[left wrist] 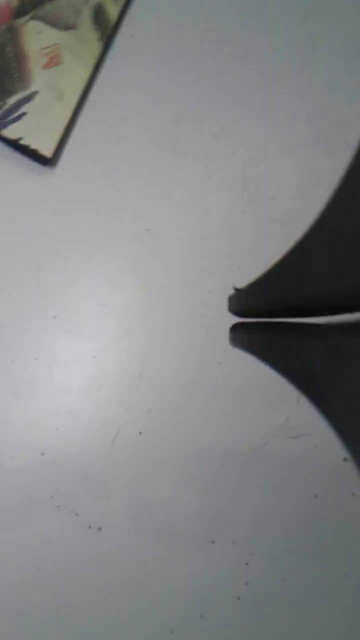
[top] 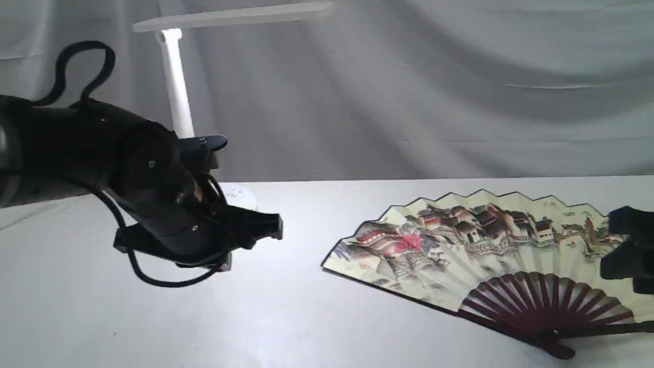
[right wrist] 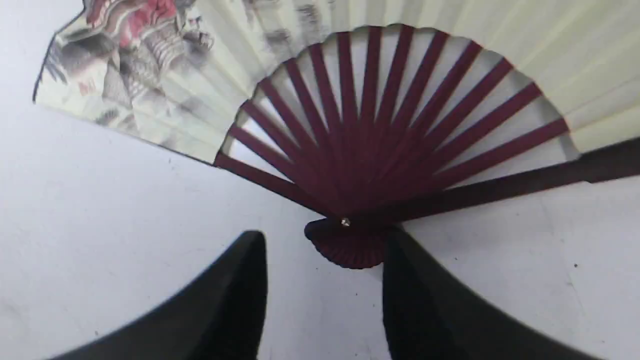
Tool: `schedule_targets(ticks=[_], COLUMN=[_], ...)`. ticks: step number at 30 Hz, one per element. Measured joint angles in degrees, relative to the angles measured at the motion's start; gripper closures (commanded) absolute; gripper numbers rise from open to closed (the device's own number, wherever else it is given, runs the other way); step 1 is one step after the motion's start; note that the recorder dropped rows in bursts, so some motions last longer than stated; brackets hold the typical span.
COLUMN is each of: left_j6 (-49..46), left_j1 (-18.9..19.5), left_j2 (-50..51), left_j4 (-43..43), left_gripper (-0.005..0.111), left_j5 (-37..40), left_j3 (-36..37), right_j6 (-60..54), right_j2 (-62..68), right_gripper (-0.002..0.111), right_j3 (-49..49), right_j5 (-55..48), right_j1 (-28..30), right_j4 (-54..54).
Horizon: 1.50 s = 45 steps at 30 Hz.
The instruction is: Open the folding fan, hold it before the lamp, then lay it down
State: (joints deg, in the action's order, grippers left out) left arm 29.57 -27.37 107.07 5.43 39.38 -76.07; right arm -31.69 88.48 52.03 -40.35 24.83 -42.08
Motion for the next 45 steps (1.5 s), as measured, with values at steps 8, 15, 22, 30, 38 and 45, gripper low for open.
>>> schedule_targets(ticks=[8, 15, 22, 30, 38, 45], left_j6=[-8.9, -17.9, -25.8, -32.1, -32.6, -32.6], left_j1=[4.5, 14.0, 24.8, 31.8, 32.0, 32.0], left_j2=[-6.6, -11.0, -12.6, -12.6, -12.6, -12.6], left_j4=[-1.6, -1.6, -3.4, -9.1, -8.5, -8.5], left_gripper=[0.107, 0.107, 0.107, 0.107, 0.107, 0.107], left_j5=[9.9, 16.2, 16.4, 8.6, 6.9, 6.8], left_j3=[0.0, 0.2, 4.7, 9.7, 9.9, 9.9], right_j6=[12.6, 16.9, 17.1, 17.1, 16.9, 16.9], right_j2=[-0.1, -0.1, -0.1, -0.1, -0.1, -0.1], right_gripper=[0.074, 0.074, 0.074, 0.082, 0.108, 0.108], right_j3=[3.7, 3.7, 3.7, 3.7, 3.7, 3.7], right_j5=[-0.9, -0.9, -1.1, -0.3, 1.3, 2.0], right_j1=[-10.4, -11.5, -11.5, -11.5, -11.5, -8.3], right_j4=[20.5, 27.1, 28.0, 31.2, 31.9, 31.9])
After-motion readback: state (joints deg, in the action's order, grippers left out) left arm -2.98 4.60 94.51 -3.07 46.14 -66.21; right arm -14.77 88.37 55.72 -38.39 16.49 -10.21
